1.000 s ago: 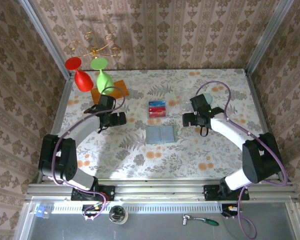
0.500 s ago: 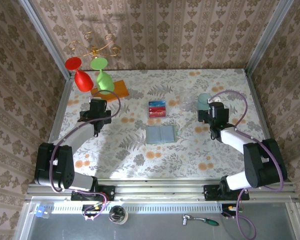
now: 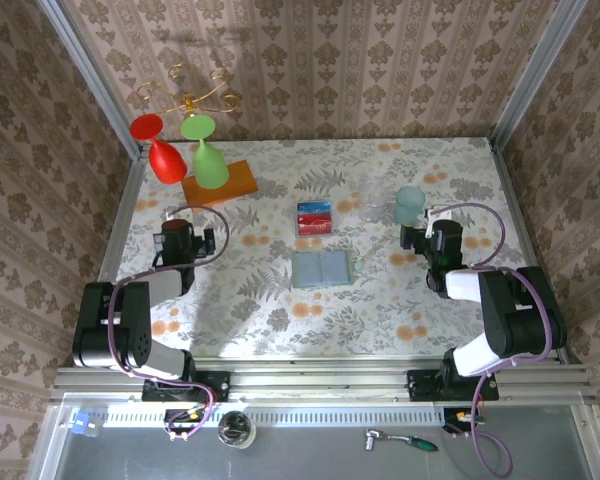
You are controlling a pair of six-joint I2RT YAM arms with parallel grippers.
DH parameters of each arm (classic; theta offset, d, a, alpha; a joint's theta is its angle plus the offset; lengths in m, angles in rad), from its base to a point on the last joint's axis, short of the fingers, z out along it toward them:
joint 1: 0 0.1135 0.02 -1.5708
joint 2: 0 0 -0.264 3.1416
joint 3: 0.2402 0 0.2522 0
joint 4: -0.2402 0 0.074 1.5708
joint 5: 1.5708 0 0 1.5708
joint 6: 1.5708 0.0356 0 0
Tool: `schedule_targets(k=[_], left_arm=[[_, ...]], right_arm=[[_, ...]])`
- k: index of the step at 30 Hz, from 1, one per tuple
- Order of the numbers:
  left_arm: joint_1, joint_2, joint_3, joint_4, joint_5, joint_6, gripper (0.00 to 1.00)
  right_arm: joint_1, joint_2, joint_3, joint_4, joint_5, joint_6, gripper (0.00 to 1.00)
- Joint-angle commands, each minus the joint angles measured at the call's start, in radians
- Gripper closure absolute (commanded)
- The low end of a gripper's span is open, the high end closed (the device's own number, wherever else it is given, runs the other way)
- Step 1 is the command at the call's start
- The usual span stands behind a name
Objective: Take the credit cards out of the card holder
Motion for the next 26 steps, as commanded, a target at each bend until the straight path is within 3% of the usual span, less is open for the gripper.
schedule_targets(k=[1, 6, 11, 26], left_arm=[[0.029, -0.001, -0.067, 0.283, 0.05, 0.056, 0.0], [0.05, 0.128, -0.132, 0.515, 0.101, 0.049, 0.0], [0.052, 0.109, -0.103, 0.43, 0.072, 0.027, 0.0], [0.022, 0.116, -0.094, 0.428, 0.042, 0.063, 0.0]], right_arm=[[-0.003, 0.013, -0.016, 0.136, -0.058, 0.005, 0.0], [-0.003, 0.012, -0.018, 0.138, -0.057, 0.005, 0.0], [-0.004, 0.012, -0.017, 0.138, -0.057, 0.005, 0.0], [-0.005, 0.012, -0.024, 0.149, -0.066, 0.002, 0.0]])
